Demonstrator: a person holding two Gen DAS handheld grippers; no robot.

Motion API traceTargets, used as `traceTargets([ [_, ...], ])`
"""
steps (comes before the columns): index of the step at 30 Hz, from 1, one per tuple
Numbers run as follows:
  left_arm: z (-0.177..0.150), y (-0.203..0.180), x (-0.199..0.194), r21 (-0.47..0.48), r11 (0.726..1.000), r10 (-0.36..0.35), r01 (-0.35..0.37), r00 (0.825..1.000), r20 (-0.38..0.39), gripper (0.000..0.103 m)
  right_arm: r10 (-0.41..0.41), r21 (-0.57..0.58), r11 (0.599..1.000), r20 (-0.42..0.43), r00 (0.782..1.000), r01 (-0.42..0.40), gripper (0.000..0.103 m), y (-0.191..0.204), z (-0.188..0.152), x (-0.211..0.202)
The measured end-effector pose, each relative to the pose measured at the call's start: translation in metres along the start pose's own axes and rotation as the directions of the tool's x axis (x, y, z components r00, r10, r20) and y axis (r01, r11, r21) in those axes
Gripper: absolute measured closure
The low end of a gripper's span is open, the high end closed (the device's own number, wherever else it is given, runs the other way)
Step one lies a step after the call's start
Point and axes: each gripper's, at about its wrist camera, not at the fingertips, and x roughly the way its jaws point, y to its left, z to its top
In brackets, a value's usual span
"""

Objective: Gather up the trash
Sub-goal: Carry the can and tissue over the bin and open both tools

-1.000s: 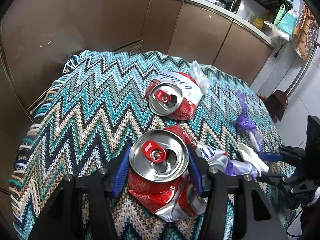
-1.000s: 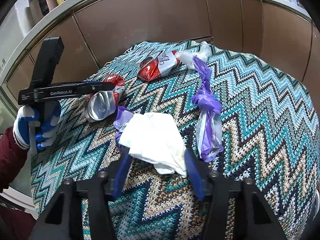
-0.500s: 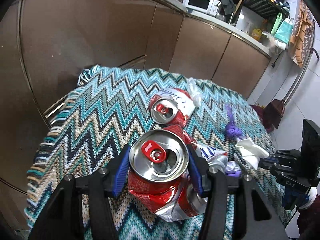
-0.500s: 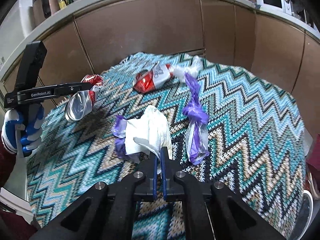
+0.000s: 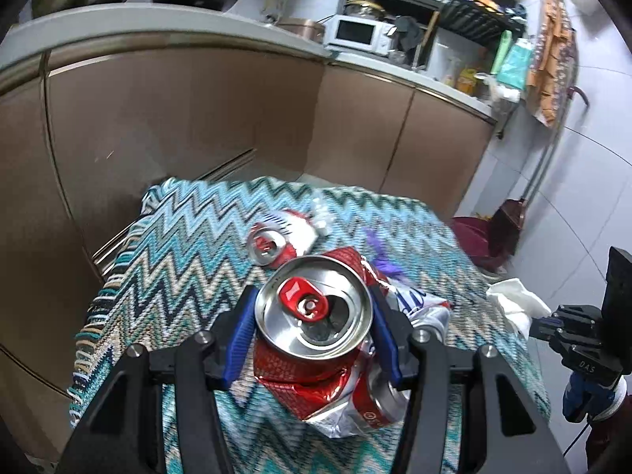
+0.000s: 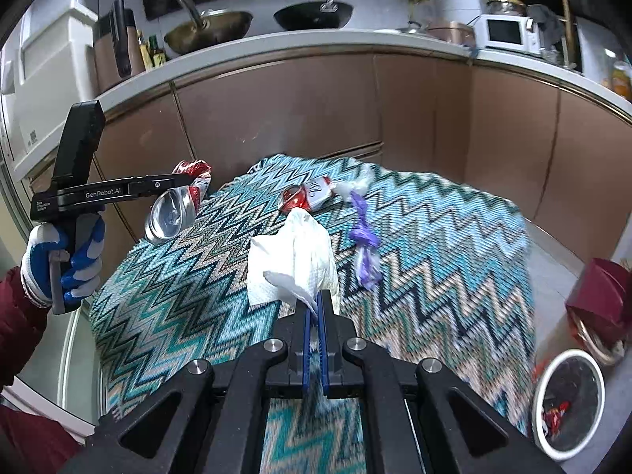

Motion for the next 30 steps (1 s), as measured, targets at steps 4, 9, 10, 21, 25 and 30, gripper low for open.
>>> traceTargets([
  [4,0.004,-0.034,-0.008,0.040,0.998,-0.041,0.040,0.999,0.005,0.052,-0.033,0.047,0.998,0.042,0.999,0.031,0.099,-0.012,-0.013,-0.031],
  [9,0.013,-0.087,0.002,0.102,0.989,-0.104,0.104,0.995,-0.006,0.052,-0.095,0.120,0.989,0.075,0.993,0.086,0.099,-0.041,-0.034,-0.059],
  [10,0.017,-0.100,0.007,0.117,0.986,-0.122,0.123,0.992,-0.012,0.052,-0.110,0.140,0.985,0.079,0.991,0.098,0.099,-0.049,-0.039,-0.064],
  [21,0.046,-0.296,0.134,0.299,0.896,-0.289,0.329,0.942,-0.170,0.052,-0.366,0.462,0.837,0.077,0.927,0.292,0.099,-0.191,-0.102,-0.110],
  [25,0.044,-0.364,0.190,0.335,0.861,-0.315,0.383,0.918,-0.240,0.052,-0.445,0.558,0.749,0.021,0.896,0.359,0.099,-0.248,-0.126,-0.110],
  [30,0.031,-0.442,0.271,0.366,0.829,-0.313,0.423,0.893,-0.324,0.052,-0.486,0.622,0.665,-0.061,0.872,0.414,0.098,-0.312,-0.154,-0.097],
])
